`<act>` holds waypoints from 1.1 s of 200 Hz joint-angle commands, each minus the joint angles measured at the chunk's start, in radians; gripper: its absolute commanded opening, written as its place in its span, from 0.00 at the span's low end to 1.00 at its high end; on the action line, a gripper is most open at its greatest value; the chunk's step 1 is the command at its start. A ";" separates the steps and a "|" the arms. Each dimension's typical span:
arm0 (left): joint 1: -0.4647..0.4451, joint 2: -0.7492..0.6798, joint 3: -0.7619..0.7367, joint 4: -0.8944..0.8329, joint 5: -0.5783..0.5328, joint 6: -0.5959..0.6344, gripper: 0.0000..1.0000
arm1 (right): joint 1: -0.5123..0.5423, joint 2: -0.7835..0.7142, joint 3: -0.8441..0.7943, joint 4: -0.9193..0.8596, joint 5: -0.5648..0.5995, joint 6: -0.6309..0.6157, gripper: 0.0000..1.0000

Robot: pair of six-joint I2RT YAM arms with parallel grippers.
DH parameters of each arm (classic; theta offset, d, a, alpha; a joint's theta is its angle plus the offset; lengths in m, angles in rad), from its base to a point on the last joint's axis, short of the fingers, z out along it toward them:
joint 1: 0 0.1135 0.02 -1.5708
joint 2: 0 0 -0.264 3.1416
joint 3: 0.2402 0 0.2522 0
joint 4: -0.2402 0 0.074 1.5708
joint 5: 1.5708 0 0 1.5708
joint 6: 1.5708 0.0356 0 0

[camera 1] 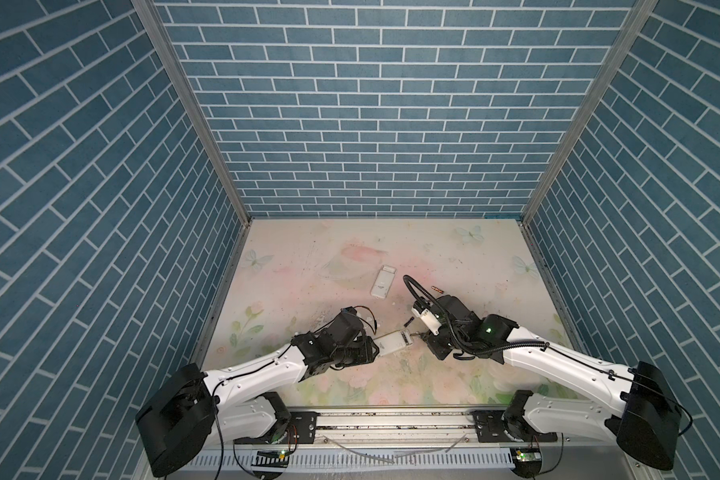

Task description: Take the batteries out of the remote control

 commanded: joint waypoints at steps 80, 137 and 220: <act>0.001 0.032 -0.036 0.051 -0.023 -0.042 0.54 | 0.074 0.031 0.012 -0.007 0.075 -0.037 0.00; 0.001 0.048 -0.017 0.063 -0.035 -0.042 0.54 | 0.109 0.056 0.005 0.004 0.038 -0.034 0.00; 0.004 0.059 -0.009 0.054 -0.075 -0.041 0.54 | 0.190 0.025 0.047 -0.063 -0.019 0.044 0.00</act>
